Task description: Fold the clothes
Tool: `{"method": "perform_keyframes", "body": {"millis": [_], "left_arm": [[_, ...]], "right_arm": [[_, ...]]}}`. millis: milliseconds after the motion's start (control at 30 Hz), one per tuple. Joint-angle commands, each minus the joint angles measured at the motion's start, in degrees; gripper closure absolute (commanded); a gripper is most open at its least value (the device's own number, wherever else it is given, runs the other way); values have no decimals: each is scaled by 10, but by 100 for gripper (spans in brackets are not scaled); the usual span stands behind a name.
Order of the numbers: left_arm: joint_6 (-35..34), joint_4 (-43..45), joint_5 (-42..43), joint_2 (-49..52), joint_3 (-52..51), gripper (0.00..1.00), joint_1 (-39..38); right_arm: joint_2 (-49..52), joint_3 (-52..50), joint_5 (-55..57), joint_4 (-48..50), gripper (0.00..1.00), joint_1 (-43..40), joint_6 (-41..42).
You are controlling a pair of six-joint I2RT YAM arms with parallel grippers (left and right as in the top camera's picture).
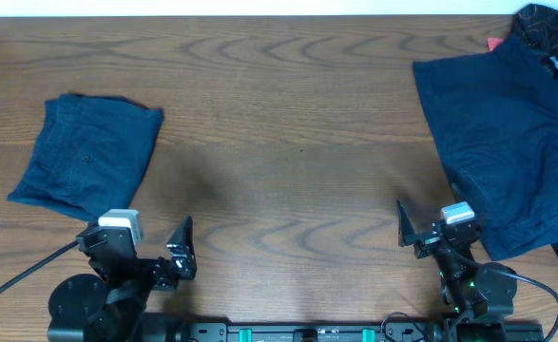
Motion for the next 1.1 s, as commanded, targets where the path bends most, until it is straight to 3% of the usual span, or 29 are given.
{"method": "perform_keyframes", "body": {"millis": [0,233,500,800,1067], "left_arm": [[29,17,-22,-10,-39,2,3],[28,256,-40,-57,-258,2,54],[30,530,-40,-97,-462,2,57],[33,442,-43,-114,-460,2,57],[33,440,-43,-97,-460,2,57]], "right_arm": [[1,-3,6,1,1,6,-8],[1,-3,6,1,1,6,-8],[1,-3,6,1,1,6,-8],[1,-3,6,1,1,6,-8],[1,-3,6,1,1,6,-8]]}}
